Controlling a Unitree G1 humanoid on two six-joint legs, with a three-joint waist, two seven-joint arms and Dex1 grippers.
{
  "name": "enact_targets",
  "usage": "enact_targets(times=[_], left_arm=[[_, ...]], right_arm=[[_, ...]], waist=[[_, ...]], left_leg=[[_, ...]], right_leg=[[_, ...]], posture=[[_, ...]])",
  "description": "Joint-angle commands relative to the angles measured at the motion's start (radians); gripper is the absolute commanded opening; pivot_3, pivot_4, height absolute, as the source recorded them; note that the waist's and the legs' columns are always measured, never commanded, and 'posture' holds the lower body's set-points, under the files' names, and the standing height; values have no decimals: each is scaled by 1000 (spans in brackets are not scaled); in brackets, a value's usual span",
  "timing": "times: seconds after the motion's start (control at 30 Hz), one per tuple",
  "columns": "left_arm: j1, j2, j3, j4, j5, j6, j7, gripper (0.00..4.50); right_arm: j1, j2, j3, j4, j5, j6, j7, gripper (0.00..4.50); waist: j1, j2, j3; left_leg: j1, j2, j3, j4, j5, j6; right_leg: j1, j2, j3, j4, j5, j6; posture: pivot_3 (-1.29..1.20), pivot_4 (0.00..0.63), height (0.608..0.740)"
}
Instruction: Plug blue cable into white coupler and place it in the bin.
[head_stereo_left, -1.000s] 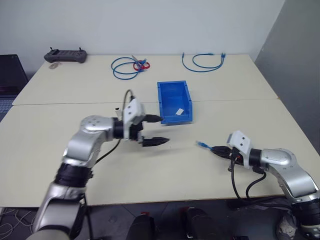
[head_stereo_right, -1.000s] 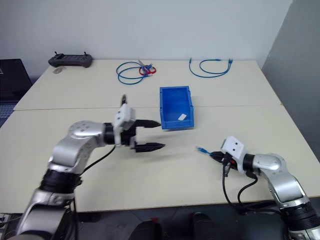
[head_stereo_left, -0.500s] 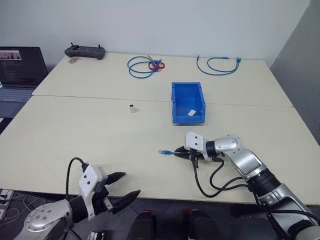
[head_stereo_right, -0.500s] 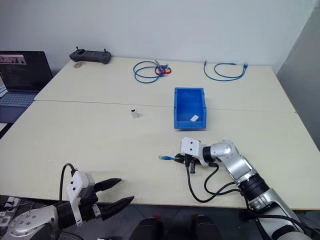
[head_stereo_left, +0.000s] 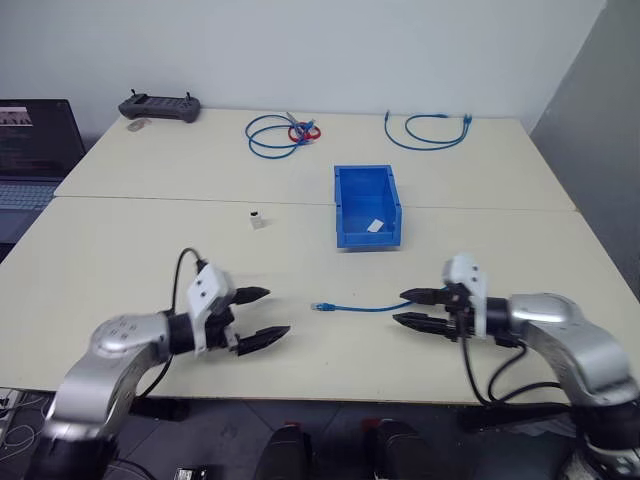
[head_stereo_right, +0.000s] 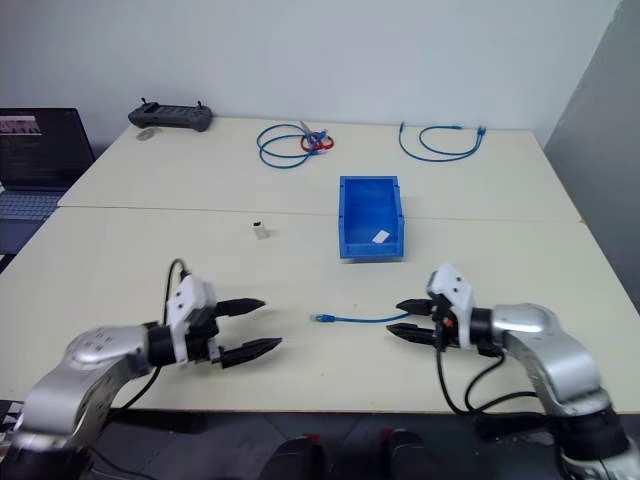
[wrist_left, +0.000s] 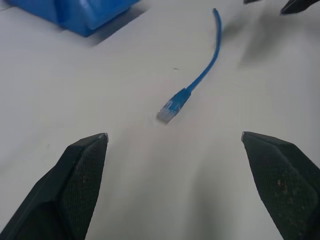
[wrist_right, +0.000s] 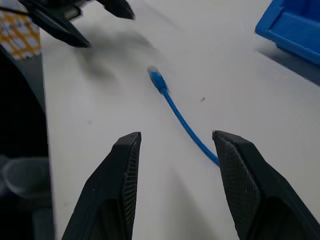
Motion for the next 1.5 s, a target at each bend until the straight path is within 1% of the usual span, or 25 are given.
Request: enact_targets(times=[0.03,0.2,0.3,0.33,0.37,0.4,0.47,0.5,0.53,0.67,0.73,0.9,0.97,1.07,1.1,1.17,1.23,1.33,1.37,1.5], left_arm=[[-143,-47,-151,235,100,-172,-154,4500],[-317,-114,-281,550,207,-374,-329,4500],[-367,-118,-324,698,278,-520,-384,3975],[-379,-118,-327,742,293,-553,-392,3733],[-389,-120,-325,778,300,-579,-397,3508],[-398,-123,-323,806,303,-599,-402,3168],[-406,-128,-323,839,306,-621,-414,2897],[-408,-131,-323,852,306,-631,-419,2659],[-404,-139,-321,848,298,-623,-421,2506],[-394,-176,-315,840,284,-602,-405,1606],[-386,-189,-312,832,285,-593,-402,1305],[-374,-190,-288,811,279,-571,-397,266],[-387,-203,-261,783,246,-495,-377,224],[-461,-259,-173,638,104,-142,-287,224],[-473,-268,-153,592,73,-57,-270,224],[-467,-275,-111,406,-51,180,-231,224],[-451,-272,-81,289,-130,327,-200,224],[-426,-298,0,120,-298,568,-95,224],[-419,-305,20,83,-334,619,-65,224],[-371,-324,37,-23,-390,679,21,224]], right_arm=[[80,-16,-120,-120,100,99,-74,2413],[165,-7,-177,-159,96,99,-171,2413],[202,-2,-210,-187,114,103,-209,2454],[216,2,-225,-190,124,105,-219,2454],[231,2,-237,-187,126,99,-226,2454],[242,1,-245,-185,128,95,-232,2454],[258,-6,-246,-183,123,80,-237,2454],[262,-8,-246,-184,124,77,-240,2454],[261,-8,-250,-184,130,78,-245,2454],[252,-14,-252,-175,139,76,-254,2454],[243,-19,-249,-170,143,78,-257,2454],[221,-37,-245,-165,167,96,-260,2454],[207,-37,-241,-164,192,117,-263,2454],[144,14,-246,-143,339,225,-310,2454],[128,28,-248,-135,370,247,-330,2454],[56,106,-264,-77,492,291,-412,2454],[7,158,-267,-45,579,318,-482,2454],[-78,252,-244,12,746,315,-618,2454],[-95,268,-237,23,787,313,-652,2454],[-138,286,-196,51,903,293,-742,2454]], waist=[[-3,0,0],[-16,0,0],[-21,0,0],[-21,0,-1],[-23,0,-1],[-24,0,-1],[-28,0,-1],[-29,0,-1],[-30,0,-1],[-28,0,-3],[-27,0,-3],[-25,0,-4],[-25,0,-4],[-25,-1,-3],[-23,-2,-2],[-23,-4,-1],[-28,-4,-1],[-35,-2,-1],[-38,-2,-1],[-32,-1,0]], left_leg=[[0,-1,1,0,0,0],[-2,-2,3,0,0,0],[-3,-2,2,1,0,0],[-3,-2,2,1,0,0],[-3,-2,2,1,0,0],[-3,-2,2,1,0,0],[-3,-2,2,0,0,0],[-3,-1,3,0,0,0],[-2,-1,3,0,0,0],[-1,-1,3,0,0,0],[-1,-1,3,0,0,0],[-1,-3,3,0,0,0],[-1,-3,3,0,0,1],[-1,-3,2,0,0,1],[-2,-2,2,1,0,1],[-8,-2,-2,4,0,1],[-9,-1,-2,4,0,1],[-10,-1,0,3,0,1],[-10,0,-1,2,0,1],[-11,0,-2,1,0,1]], right_leg=[[0,0,0,0,0,0],[-1,0,3,-1,1,1],[-2,0,2,-1,1,2],[-2,0,3,-1,1,2],[-2,0,2,-1,1,2],[-2,0,2,-1,1,2],[-2,0,3,-1,1,2],[-2,0,3,-1,1,2],[-2,0,3,-1,1,2],[-1,1,3,0,1,2],[0,1,3,0,1,2],[0,1,4,-1,0,3],[0,1,4,-1,0,3],[0,1,3,-1,0,4],[0,1,3,0,1,4],[-2,1,0,0,2,6],[-3,1,0,-1,2,6],[-6,0,3,-1,2,6],[-6,0,2,0,2,5],[-7,0,1,0,2,5]], posture=[[0,150,740],[0,150,740],[0,150,740],[0,150,740],[0,150,740],[0,150,740],[0,150,740],[0,150,740],[0,150,740],[0,150,740],[0,150,740],[0,150,740],[0,150,740],[0,150,740],[0,150,740],[0,150,740],[0,150,740],[0,150,740],[0,150,740],[0,150,740]])
